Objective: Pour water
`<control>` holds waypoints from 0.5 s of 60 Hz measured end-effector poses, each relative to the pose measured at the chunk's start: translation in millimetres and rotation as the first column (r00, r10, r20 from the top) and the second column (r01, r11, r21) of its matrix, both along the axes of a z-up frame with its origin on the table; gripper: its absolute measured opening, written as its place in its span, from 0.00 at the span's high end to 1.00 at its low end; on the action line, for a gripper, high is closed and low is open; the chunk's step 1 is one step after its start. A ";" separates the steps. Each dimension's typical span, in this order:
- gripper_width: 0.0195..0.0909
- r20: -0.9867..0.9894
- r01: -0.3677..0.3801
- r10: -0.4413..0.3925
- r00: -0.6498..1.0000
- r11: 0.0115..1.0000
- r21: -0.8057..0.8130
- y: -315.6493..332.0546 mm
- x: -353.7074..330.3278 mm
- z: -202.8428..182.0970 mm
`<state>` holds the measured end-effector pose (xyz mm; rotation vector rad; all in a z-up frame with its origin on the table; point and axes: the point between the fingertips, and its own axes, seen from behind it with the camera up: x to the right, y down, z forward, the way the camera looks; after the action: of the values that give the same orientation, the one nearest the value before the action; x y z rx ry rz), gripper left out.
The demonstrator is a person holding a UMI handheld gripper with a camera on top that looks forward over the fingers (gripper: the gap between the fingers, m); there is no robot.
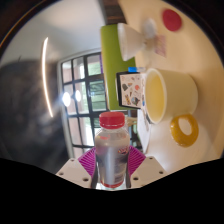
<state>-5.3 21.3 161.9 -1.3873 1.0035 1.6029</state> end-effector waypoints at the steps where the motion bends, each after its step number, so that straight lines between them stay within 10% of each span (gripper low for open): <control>1: 0.74 -0.061 -0.004 0.004 0.998 1.000 -0.004 0.0 5.0 0.6; 10: 0.73 -0.474 0.034 -0.042 0.879 0.999 -0.025 -3.7 38.8 16.7; 30: 0.73 -0.505 0.040 -0.090 0.858 0.993 -0.108 -61.5 26.3 -1.0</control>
<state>21.0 -40.3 160.9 -0.9825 1.4324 1.9421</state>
